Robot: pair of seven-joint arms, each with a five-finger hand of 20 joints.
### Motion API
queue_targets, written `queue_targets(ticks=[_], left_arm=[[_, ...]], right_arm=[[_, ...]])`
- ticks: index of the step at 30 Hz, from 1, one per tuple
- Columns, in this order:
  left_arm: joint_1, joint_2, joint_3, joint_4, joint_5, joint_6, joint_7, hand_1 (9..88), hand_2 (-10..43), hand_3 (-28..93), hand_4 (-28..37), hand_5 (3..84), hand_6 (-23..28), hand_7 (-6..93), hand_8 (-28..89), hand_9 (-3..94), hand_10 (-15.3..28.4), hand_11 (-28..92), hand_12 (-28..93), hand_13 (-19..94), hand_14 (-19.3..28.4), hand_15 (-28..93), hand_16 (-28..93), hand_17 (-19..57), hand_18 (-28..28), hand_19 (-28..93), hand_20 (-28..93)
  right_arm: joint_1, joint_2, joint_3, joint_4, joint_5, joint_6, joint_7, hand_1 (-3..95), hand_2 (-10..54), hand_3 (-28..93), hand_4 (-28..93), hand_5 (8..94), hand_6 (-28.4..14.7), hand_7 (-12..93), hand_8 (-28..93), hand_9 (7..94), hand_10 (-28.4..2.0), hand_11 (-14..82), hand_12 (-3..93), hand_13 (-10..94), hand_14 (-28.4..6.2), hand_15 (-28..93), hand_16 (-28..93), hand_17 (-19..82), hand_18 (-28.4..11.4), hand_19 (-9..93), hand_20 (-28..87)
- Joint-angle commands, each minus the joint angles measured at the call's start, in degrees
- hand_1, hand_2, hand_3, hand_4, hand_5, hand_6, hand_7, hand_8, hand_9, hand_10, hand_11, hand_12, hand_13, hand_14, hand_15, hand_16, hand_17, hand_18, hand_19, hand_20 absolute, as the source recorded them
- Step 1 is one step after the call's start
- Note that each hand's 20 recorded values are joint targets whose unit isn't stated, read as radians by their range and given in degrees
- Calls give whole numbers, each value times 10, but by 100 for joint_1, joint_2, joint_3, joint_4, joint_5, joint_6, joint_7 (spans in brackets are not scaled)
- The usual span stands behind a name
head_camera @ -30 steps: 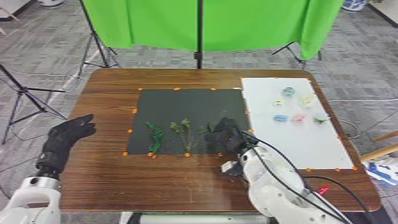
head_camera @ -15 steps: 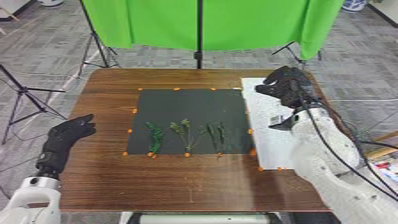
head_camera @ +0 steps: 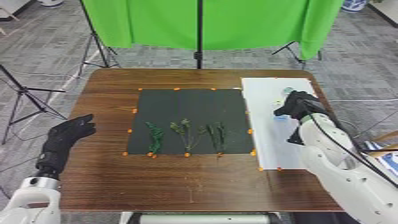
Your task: Arrange flowers
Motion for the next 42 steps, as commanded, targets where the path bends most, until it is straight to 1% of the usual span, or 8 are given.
queue_targets(ticks=[1, 8, 11, 12, 17, 26, 34, 42], left_arm=[[27, -52, 16, 12, 18, -71, -31, 281, 42, 655, -218, 474, 68, 112, -56, 451, 149, 211, 107, 383, 191, 231, -23, 92, 138, 128, 181], [-5, -47, 29, 32, 22, -80, -54, 281, 41, 657, -220, 474, 67, 112, -57, 451, 150, 210, 107, 383, 191, 231, -23, 92, 138, 128, 181], [5, -46, 24, 24, 23, -85, -57, 282, 41, 657, -220, 475, 67, 113, -57, 451, 150, 211, 107, 383, 191, 231, -23, 92, 138, 127, 181], [10, -41, 23, 20, 23, -82, -57, 282, 41, 657, -219, 475, 67, 113, -57, 451, 150, 211, 107, 383, 191, 231, -23, 92, 138, 128, 181], [49, -23, -6, -8, 23, -62, -43, 282, 42, 655, -218, 474, 67, 112, -57, 450, 149, 211, 107, 383, 191, 231, -23, 92, 138, 128, 181], [234, 26, -142, -47, -166, 218, 150, 282, 44, 653, -222, 475, 67, 113, -57, 452, 150, 211, 107, 387, 191, 235, -23, 93, 138, 128, 182], [259, 59, -16, -63, -410, 871, 338, 224, 257, 657, -282, 499, 64, 125, -63, 483, 152, 225, 105, 407, 192, 250, -30, 107, 136, 137, 187], [198, 84, 23, -16, -407, 790, 351, 261, 280, 691, -278, 506, 64, 133, -67, 490, 153, 231, 101, 416, 192, 262, -38, 112, 136, 148, 191]], right_arm=[[-225, -124, -173, 119, -72, 162, 55, 322, -95, 640, -76, 647, 1, 128, -72, 793, -151, 202, 237, 896, -24, 638, 358, 636, -161, 932, 639], [-389, -153, -539, 272, -445, 821, 13, 424, -95, 645, -114, 688, 3, 152, -79, 834, -140, 225, 235, 930, -6, 622, 359, 669, -146, 932, 629], [-406, -153, -708, 391, -619, 1437, -7, 549, -95, 534, -105, 717, -4, 164, 53, 875, -117, 149, 364, 936, 1, 625, 360, 677, -138, 932, 628], [-399, -144, -730, 400, -582, 1563, -32, 720, -95, 118, 170, 749, -8, 145, 102, 889, -109, 134, 396, 933, 4, 636, 354, 676, -131, 932, 630], [-327, -4, -587, 141, -564, 1818, -81, 938, -95, -271, 442, 818, -23, 205, 159, 935, -90, 122, 440, 937, 8, 660, 334, 696, -129, 932, 628], [1158, 112, -585, -694, -180, 2089, -513, 946, -95, -283, 458, 821, -25, 221, 157, 937, -90, 121, 453, 937, 10, 660, 338, 697, -127, 932, 630], [3088, -1094, -1832, -36, 813, 1682, -1587, 943, -95, -283, 458, 817, -22, 223, 161, 934, -90, 118, 460, 937, 9, 656, 352, 689, -126, 932, 638], [3716, -2551, -2707, 1007, 1061, 258, -2453, 931, -95, -283, 462, 808, -12, 230, 158, 928, -84, 112, 468, 929, 7, 656, 375, 672, -130, 932, 656]])
